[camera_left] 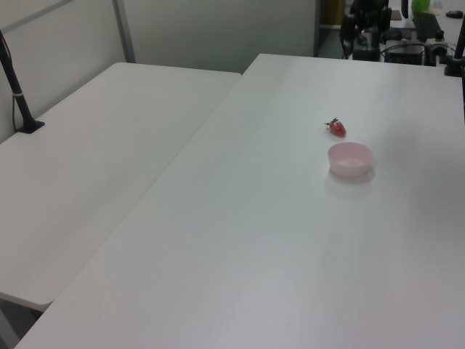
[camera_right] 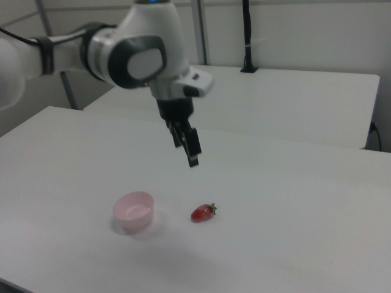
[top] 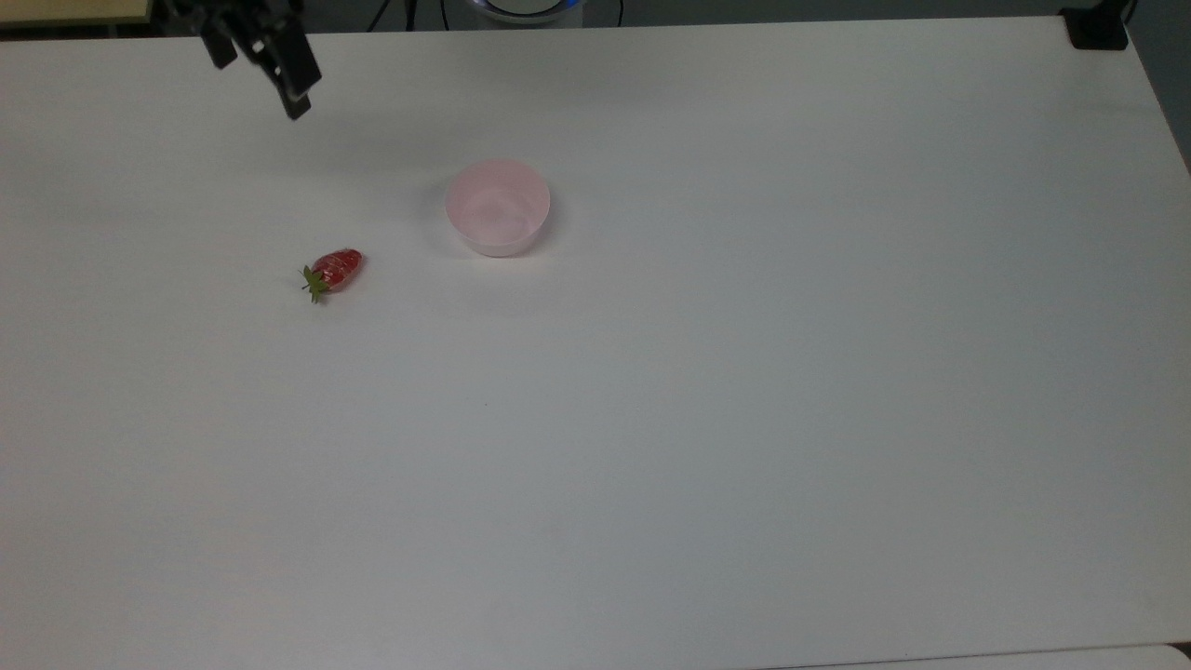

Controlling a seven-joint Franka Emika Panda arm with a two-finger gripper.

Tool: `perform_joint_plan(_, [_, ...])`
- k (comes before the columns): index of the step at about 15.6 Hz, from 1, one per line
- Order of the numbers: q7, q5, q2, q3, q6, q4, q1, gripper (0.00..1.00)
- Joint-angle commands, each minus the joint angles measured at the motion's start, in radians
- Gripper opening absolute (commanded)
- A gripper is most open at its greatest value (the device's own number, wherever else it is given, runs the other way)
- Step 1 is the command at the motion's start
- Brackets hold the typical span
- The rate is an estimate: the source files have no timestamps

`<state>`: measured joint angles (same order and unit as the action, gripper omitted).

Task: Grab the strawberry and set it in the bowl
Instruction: 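Move the open gripper down over the red strawberry, then close the gripper on the red strawberry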

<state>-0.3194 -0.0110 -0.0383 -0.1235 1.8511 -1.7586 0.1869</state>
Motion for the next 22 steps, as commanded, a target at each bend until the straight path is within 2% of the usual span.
perform_joint_plan(1, [0.110,0.003,-0.109,0.002,0.025,-0.005,0.008,1.00])
perform_joint_plan(3, [0.123,0.003,-0.149,0.007,0.061,-0.019,0.008,1.00])
perform_joint_plan(5, [0.109,0.019,-0.157,0.008,0.294,-0.137,0.009,1.00])
perform_joint_plan(7, [0.109,0.020,-0.173,0.008,0.428,-0.203,0.009,1.00])
perform_joint_plan(8, [0.109,0.022,-0.183,0.008,0.448,-0.208,0.009,0.97])
perform_joint_plan(14, [0.108,0.078,-0.247,0.008,0.451,-0.208,0.011,0.97])
perform_joint_plan(16, [0.109,0.103,-0.259,0.019,0.451,-0.206,0.011,0.97])
perform_joint_plan(21, [0.109,0.105,-0.302,0.050,0.474,-0.197,0.013,0.96])
perform_joint_plan(22, [0.109,0.105,-0.305,0.053,0.476,-0.197,0.013,0.87])
